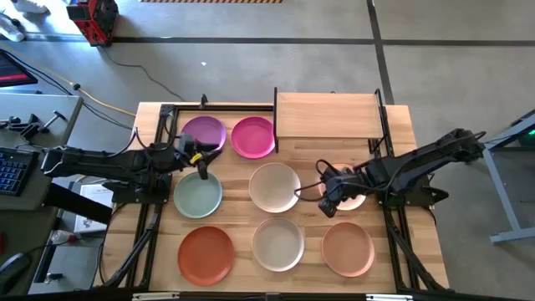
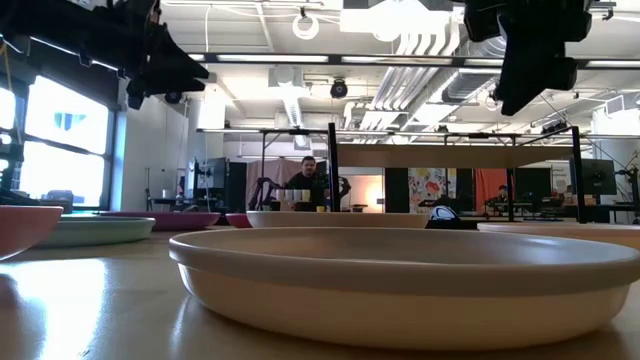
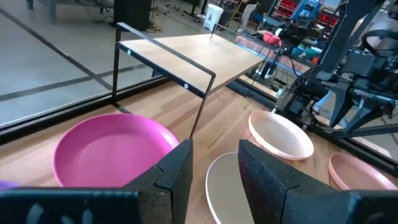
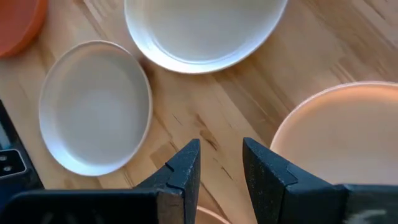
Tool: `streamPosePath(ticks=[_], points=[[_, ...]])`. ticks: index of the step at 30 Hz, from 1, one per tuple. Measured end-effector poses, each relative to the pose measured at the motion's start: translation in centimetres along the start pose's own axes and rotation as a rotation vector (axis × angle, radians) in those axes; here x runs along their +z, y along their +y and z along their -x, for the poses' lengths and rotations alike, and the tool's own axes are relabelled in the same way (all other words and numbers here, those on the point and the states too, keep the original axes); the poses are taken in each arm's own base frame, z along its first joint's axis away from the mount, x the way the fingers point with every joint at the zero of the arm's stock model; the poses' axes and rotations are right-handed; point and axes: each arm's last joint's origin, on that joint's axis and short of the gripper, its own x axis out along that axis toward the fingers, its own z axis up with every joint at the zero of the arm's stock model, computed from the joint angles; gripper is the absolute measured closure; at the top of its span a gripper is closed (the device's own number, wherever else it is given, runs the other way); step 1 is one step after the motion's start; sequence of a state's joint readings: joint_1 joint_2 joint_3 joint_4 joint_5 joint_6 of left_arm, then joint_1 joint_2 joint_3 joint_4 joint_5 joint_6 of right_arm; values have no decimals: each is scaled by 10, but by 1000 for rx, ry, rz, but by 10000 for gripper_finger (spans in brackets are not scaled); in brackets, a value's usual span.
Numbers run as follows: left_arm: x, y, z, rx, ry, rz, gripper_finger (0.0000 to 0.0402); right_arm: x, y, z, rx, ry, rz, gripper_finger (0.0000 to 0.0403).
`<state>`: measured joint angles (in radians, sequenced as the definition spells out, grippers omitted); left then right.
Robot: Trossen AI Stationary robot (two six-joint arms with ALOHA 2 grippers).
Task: Place and stack plates onto a shelf
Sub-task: Put the top right brown plate into the shelf
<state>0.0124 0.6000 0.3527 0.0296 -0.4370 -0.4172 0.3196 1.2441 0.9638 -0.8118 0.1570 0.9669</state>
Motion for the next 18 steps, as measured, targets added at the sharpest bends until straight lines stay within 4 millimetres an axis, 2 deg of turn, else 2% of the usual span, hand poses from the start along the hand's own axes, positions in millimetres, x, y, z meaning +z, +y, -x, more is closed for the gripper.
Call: streamPosePath(ticks=[4, 18], points=[[-2, -1, -2, 0, 17, 9, 284, -5, 3, -9, -46, 26, 24, 304], [-4, -1, -4, 3, 28, 22, 284, -16, 4, -69, -309, 154, 89, 304]])
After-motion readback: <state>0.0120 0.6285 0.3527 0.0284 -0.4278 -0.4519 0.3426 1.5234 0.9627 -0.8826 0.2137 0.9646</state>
